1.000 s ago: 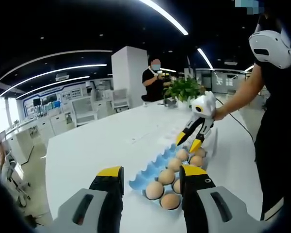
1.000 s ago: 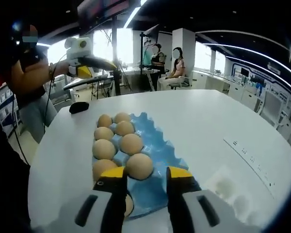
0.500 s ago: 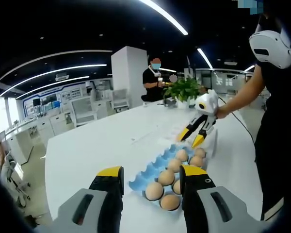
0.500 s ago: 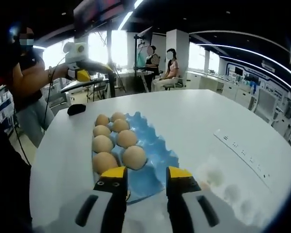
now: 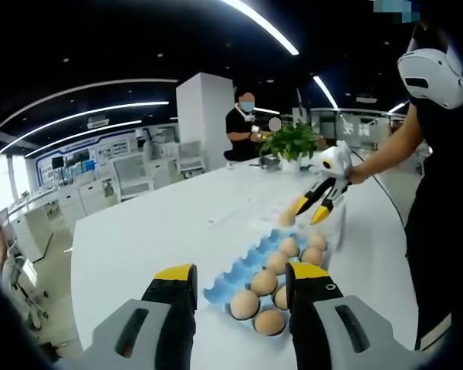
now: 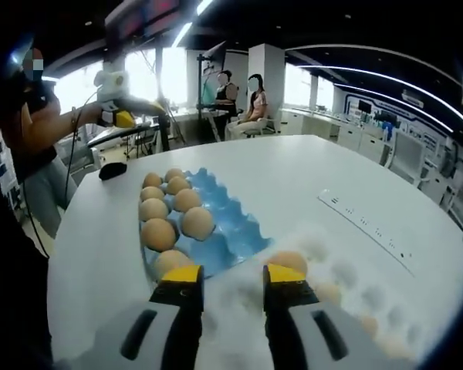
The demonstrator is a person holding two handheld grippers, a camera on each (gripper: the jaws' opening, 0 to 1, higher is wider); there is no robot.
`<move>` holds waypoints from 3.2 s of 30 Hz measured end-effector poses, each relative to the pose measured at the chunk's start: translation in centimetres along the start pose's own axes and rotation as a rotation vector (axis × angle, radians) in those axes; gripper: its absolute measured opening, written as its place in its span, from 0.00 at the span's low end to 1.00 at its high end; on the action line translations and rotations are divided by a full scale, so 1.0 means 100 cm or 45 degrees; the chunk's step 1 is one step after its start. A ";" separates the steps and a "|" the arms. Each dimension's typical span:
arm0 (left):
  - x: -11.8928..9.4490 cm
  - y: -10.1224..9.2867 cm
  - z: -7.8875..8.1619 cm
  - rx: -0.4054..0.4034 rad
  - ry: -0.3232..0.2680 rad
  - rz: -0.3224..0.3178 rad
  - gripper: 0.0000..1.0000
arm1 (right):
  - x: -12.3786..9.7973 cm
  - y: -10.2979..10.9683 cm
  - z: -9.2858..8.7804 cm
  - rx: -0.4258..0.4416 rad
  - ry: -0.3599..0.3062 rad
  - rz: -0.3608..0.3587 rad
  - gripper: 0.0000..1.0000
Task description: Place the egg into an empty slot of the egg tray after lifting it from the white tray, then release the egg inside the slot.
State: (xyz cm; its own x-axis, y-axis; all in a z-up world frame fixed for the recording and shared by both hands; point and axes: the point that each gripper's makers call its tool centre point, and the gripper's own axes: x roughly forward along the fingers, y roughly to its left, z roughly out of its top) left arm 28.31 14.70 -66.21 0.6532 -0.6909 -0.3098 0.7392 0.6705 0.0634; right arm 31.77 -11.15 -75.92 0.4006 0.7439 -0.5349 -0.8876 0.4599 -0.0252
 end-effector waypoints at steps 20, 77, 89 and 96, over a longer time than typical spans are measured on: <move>0.007 -0.003 0.003 0.005 0.001 -0.015 0.46 | -0.076 -0.060 -0.055 0.102 0.086 -0.287 0.30; 0.004 0.001 0.006 0.020 -0.004 0.000 0.46 | -0.102 -0.071 -0.023 0.291 -0.113 -0.436 0.25; 0.002 0.002 0.005 0.022 0.004 0.009 0.46 | -0.021 -0.017 0.022 0.176 -0.135 -0.129 0.26; 0.004 0.001 0.004 0.020 0.007 0.008 0.46 | 0.016 0.007 0.027 0.111 -0.111 -0.015 0.26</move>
State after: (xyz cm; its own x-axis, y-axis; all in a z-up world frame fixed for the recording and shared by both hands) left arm 28.74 14.43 -65.93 0.6570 -0.6852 -0.3146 0.7376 0.6705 0.0801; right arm 32.42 -8.32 -74.50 0.4328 0.7756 -0.4595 -0.8609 0.5069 0.0447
